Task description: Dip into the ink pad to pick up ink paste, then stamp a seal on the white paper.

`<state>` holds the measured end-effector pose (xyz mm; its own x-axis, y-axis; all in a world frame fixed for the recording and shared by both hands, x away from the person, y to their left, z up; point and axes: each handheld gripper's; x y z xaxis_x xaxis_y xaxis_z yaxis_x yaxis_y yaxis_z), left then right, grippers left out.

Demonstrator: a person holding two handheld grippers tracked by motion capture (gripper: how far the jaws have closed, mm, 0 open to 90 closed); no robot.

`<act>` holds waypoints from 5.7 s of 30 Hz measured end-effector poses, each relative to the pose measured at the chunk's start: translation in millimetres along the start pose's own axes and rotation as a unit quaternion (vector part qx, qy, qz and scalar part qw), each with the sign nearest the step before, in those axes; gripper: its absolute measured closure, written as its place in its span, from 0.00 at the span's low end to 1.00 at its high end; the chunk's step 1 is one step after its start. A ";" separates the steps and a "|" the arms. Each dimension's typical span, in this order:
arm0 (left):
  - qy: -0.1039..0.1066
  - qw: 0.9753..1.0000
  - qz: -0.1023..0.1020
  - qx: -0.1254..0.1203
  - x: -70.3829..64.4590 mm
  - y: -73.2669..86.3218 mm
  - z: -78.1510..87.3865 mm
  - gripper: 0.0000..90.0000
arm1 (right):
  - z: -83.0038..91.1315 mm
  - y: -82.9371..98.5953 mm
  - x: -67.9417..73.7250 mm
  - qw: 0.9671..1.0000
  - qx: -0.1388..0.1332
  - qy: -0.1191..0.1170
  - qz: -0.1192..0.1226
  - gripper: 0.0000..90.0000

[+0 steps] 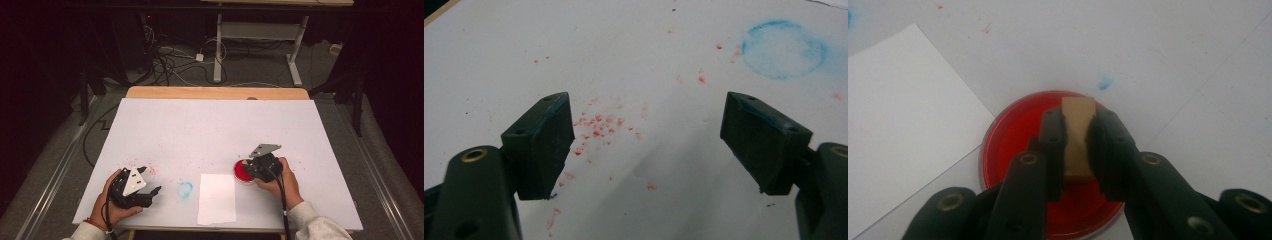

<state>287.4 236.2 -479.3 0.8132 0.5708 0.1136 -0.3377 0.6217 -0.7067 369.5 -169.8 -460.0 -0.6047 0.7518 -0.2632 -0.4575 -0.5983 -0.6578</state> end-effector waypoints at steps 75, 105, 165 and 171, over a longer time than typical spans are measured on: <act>0.005 1.000 0.000 0.009 2.8 1.8 -3.7 0.23 | 63.1 -9.7 -37.1 0.994 -0.100 0.005 -0.048 0.85; 0.007 1.000 -0.001 0.011 2.4 0.6 -5.3 0.23 | 85.7 -20.8 -17.9 0.990 -0.137 -0.025 -0.029 0.85; 0.006 1.000 -0.004 0.018 2.7 0.0 -6.7 0.23 | 34.1 -14.7 82.7 0.986 -0.065 -0.119 0.097 0.85; 0.007 1.000 -0.001 0.018 2.8 0.2 -7.1 0.23 | 26.8 -11.4 89.5 0.985 -0.054 -0.120 0.109 0.84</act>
<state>292.9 234.1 -484.1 0.8204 0.5620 0.1057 -0.3520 0.6419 -0.6812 303.2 -103.1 -457.1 -0.8241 0.5126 -0.2409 -0.2342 -0.6956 -0.6792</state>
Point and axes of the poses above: each handheld gripper's, and its own axes: z roughly backward along the jaws, y roughly out of its underside, x roughly to its left, and after that the axes turned 12 degrees about y, right-handed
